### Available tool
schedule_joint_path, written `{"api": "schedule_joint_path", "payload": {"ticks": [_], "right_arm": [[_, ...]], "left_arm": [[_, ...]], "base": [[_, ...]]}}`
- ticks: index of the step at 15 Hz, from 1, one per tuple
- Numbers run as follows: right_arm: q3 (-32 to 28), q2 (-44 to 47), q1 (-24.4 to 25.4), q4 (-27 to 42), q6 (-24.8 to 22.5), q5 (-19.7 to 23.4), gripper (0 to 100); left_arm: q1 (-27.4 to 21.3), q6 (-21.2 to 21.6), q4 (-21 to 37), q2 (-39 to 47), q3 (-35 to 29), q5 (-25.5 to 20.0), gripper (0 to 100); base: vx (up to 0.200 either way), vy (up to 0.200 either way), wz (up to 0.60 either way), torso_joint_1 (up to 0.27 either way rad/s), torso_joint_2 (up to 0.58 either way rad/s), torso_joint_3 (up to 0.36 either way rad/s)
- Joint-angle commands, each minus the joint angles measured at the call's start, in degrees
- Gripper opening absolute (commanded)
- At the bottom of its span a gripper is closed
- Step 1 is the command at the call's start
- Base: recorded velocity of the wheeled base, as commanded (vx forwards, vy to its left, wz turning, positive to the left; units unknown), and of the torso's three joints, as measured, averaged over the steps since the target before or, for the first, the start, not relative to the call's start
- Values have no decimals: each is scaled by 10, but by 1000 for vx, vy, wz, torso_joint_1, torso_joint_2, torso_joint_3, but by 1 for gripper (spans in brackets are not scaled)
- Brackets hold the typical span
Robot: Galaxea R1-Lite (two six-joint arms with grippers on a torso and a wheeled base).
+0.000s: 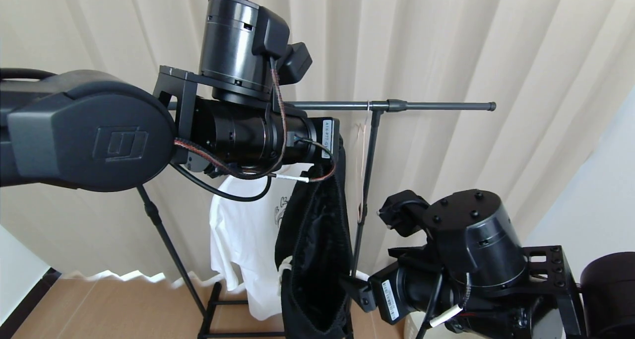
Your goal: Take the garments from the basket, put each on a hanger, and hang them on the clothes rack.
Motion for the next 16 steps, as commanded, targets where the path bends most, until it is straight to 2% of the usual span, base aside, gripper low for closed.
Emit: {"api": "schedule_joint_path", "payload": {"ticks": [1, 8, 9, 13, 16], "right_arm": [[0, 14, -9, 1, 0, 0, 100], [4, 17, -23, 3, -20, -13, 100], [5, 17, -34, 6, -32, -20, 0], [8, 17, -49, 2, -49, -46, 0], [4, 12, -79, 1, -59, -62, 0]], "left_arm": [[1, 0, 1, -1, 0, 0, 0], [3, 0, 1, -6, 4, 0, 0], [4, 0, 1, -8, 4, 0, 0], [12, 1, 1, -20, 8, 0, 0], [26, 1, 1, -30, 19, -1, 0]], "base": [[0, 0, 0, 0, 0, 0], [0, 0, 0, 0, 0, 0], [0, 0, 0, 0, 0, 0], [0, 0, 0, 0, 0, 0], [0, 0, 0, 0, 0, 0]]}}
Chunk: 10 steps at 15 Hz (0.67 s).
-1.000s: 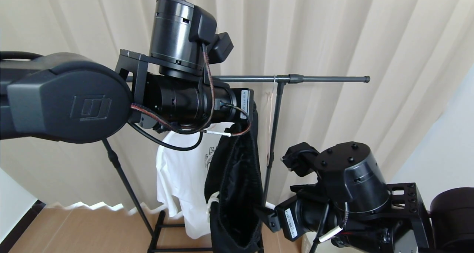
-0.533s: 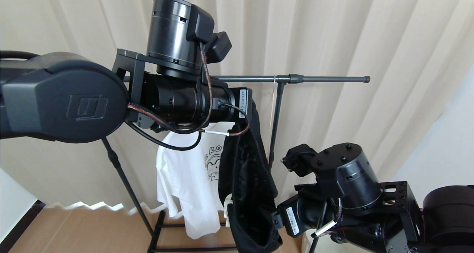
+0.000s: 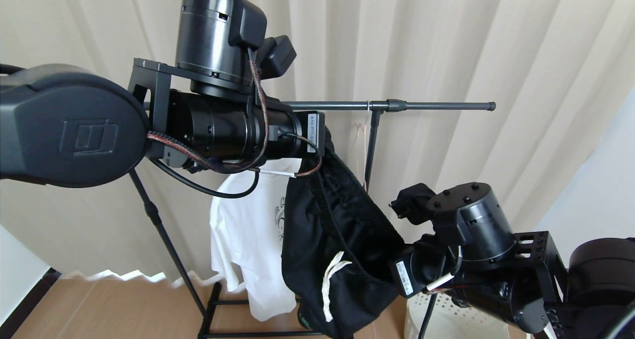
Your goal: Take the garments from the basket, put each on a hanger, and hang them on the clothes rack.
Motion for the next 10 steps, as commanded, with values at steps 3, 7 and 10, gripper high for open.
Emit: {"api": "schedule_joint_path", "payload": {"ticks": [3, 7, 10], "right_arm": [[-12, -32, -67, -1, -20, -4, 0], [-30, -70, -118, 4, -29, -3, 0], [-33, -84, -131, 4, -38, -3, 0]], "left_arm": [[19, 8, 14, -19, 63, -1, 0], [-2, 26, 21, -30, 128, -2, 0], [-14, 34, 19, -31, 166, -4, 100]], "base": [[0, 0, 0, 0, 0, 0], [0, 0, 0, 0, 0, 0], [0, 0, 0, 0, 0, 0]]}}
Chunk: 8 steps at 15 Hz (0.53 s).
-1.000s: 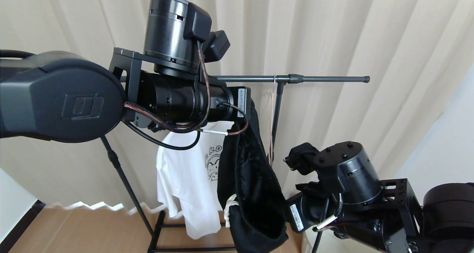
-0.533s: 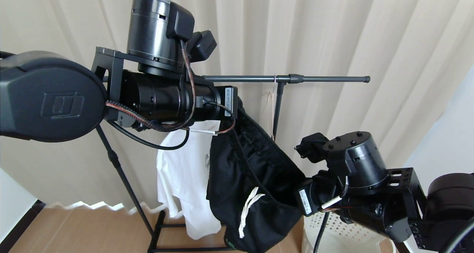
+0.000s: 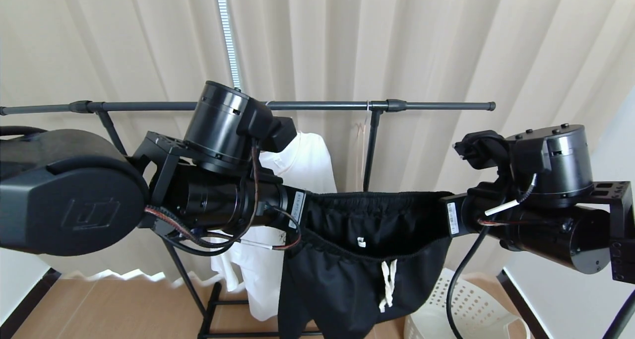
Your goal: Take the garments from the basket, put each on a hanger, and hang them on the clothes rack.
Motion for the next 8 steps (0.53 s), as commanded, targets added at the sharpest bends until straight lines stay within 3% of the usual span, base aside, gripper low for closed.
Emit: {"api": "schedule_joint_path", "payload": {"ticks": [1, 8], "right_arm": [[-4, -13, -9, -1, -1, 0, 0], [-6, -28, -45, -2, -22, 0, 0]], "left_arm": [[-7, 0, 1, -5, 11, -1, 100], [-10, 5, 4, 2, 36, -23, 100]], "base": [[0, 0, 0, 0, 0, 0], [0, 0, 0, 0, 0, 0]]}}
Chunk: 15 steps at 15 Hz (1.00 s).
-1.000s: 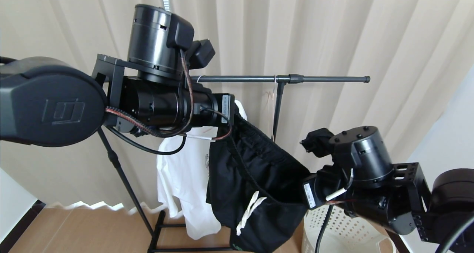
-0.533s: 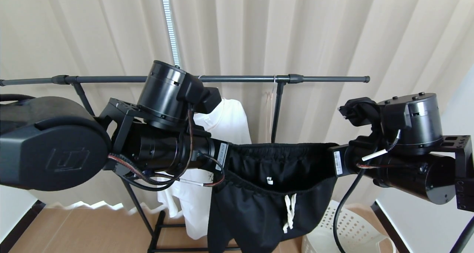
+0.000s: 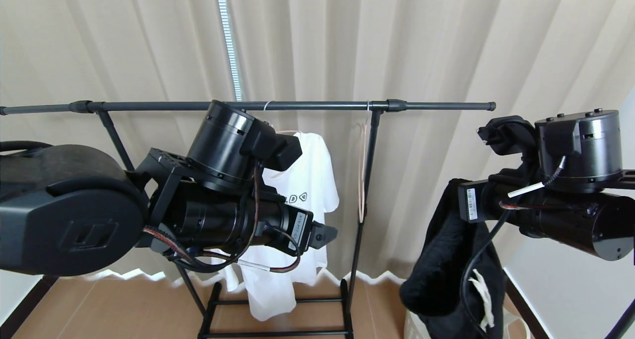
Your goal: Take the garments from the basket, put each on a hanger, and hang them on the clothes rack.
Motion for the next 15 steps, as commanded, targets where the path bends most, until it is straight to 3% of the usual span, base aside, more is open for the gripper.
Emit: {"api": "schedule_joint_path", "payload": {"ticks": [1, 6, 10, 15], "right_arm": [[0, -4, -11, -1, -4, 1, 0], [0, -2, -24, -4, -11, 1, 0], [0, 1, -25, -4, -11, 1, 0], [1, 2, -25, -4, -11, 1, 0]], "left_arm": [[1, 1, -3, 7, 11, 1, 100], [-2, 14, -5, 8, 11, 8, 100], [-2, 14, -14, 14, 10, 11, 100], [2, 13, -31, 29, 9, 16, 100]], "base": [[0, 0, 0, 0, 0, 0], [0, 0, 0, 0, 0, 0], [0, -200, 0, -2, 1, 5], [200, 0, 0, -2, 0, 3]]}}
